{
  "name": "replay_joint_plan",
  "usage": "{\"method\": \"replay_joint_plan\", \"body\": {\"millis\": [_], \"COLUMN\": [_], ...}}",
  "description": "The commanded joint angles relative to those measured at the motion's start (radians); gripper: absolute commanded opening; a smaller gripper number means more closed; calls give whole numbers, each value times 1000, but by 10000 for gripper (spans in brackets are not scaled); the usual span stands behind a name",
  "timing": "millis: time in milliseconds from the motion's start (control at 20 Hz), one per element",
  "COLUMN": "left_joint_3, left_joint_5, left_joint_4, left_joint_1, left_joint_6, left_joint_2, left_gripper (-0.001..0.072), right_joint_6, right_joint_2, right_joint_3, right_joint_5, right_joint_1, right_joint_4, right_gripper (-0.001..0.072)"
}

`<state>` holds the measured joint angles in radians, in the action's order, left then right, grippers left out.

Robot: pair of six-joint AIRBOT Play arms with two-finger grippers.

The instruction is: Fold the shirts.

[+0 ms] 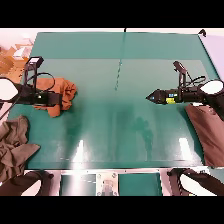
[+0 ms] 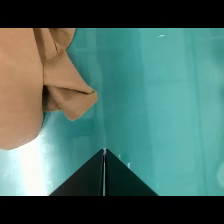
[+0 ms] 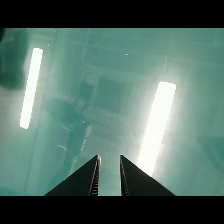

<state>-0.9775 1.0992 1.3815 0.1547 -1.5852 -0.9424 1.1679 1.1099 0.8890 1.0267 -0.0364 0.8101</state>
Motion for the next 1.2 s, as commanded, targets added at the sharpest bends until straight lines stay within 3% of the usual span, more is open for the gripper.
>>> {"method": "replay_joint_plan", "body": {"millis": [0, 200, 250, 300, 350, 450, 650, 900, 950, 1000, 1050, 1150], "left_joint_3": [1, 1, 2, 2, 3, 6, 5, 5, 5, 5, -3, -55], "left_joint_5": [-7, -62, -98, -143, -177, -210, -333, -537, -543, -532, -513, -433], "left_joint_4": [6, 80, 147, 232, 307, 401, 390, 257, 247, 248, 248, 245], "left_joint_1": [1, 1, 1, 1, -7, -40, -126, -134, -134, -134, -134, -134], "left_joint_6": [-3, 57, 56, 33, -9, -13, -40, -40, -40, -38, -31, -21], "left_joint_2": [1, 1, 0, -8, -27, -108, -335, -533, -550, -554, -548, -523], "left_gripper": [21, 23, 207, 620, 681, 682, 682, 678, 486, 66, 21, 20], "right_joint_6": [1, 1, 1, 1, 1, 1, 1, 1, 1, 1, 1, 1], "right_joint_2": [-1, -1, -1, -1, -1, -1, -1, 0, -1, -1, -1, -1], "right_joint_3": [1, 1, 1, 1, 1, 1, 1, 1, 1, 1, 1, 1], "right_joint_5": [-3, -3, -3, -3, -3, -2, -3, -3, -3, -3, -3, -3], "right_joint_1": [1, 1, 1, 1, 1, 1, 1, 1, 1, 1, 1, 1], "right_joint_4": [3, 3, 3, 3, 3, 3, 3, 3, 3, 3, 3, 3], "right_gripper": [170, 170, 170, 170, 170, 170, 170, 170, 170, 170, 170, 170]}}
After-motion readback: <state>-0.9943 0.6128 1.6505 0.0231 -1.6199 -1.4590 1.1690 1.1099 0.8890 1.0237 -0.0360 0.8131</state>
